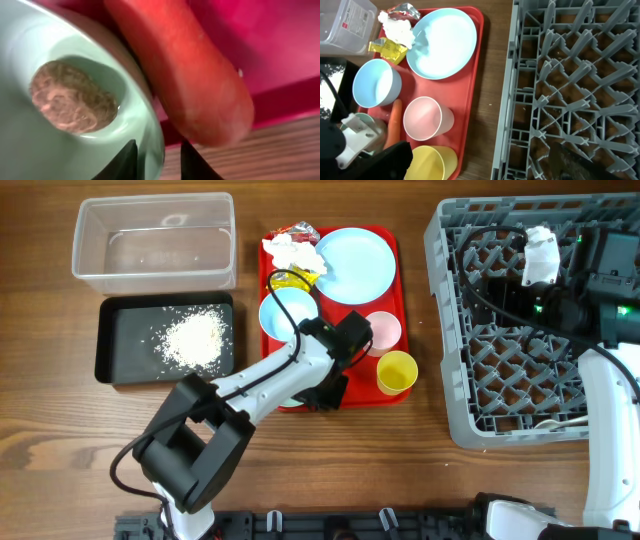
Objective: Sort waste into correct bins and load items into the dishwasher rack
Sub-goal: 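Grasp the green bowl with food using the left gripper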
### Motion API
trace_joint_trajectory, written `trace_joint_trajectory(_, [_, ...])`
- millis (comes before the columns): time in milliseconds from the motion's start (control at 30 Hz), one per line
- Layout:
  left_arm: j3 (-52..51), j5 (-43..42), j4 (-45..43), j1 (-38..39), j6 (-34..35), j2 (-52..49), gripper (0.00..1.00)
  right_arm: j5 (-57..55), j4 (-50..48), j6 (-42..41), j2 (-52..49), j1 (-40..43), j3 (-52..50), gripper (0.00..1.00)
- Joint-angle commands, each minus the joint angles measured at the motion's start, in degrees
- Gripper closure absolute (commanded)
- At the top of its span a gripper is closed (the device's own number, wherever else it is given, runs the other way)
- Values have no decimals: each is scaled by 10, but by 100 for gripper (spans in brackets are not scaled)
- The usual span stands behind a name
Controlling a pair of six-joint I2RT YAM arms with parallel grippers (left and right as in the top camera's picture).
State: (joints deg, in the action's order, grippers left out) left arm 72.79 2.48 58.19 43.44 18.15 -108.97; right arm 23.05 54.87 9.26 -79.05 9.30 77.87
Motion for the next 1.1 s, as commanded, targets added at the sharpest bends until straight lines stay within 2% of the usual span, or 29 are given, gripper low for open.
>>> trace_joint_trajectory(0, [-21,11,-21,-2,3,0,91,-4,0,-4,-3,-2,0,10])
trace_joint_trajectory(33, [-21,11,-24,-2,3,0,96,-4,0,-4,-3,-2,0,10])
trace_joint_trajectory(167, [-17,13,-17,-2,3,1,96,-4,0,-3,-3,-2,0,10])
trace_joint_trajectory(333, [50,13,60,-2,3,16,96,-4,0,-3,-3,-2,0,10])
trace_joint_trajectory(433, [109,13,95,-2,3,67,96,-5,0,-2,-3,-2,0,10])
trace_joint_trajectory(533, [127,12,96,-18,16,127,96,-5,-1,-2,-3,-2,0,10])
trace_joint_trajectory(667, [127,-33,98,-111,20,205,96,-4,-2,-3,-3,-2,0,10])
trace_joint_trajectory(767, [127,-57,104,-213,13,229,96,-4,-1,-3,-3,-2,0,10])
trace_joint_trajectory(933, [126,-124,104,-345,-53,213,96,-4,-2,-3,-3,-2,0,10])
trace_joint_trajectory(1067, [125,-226,102,-430,-118,187,96,-4,-2,-3,-3,-2,0,10])
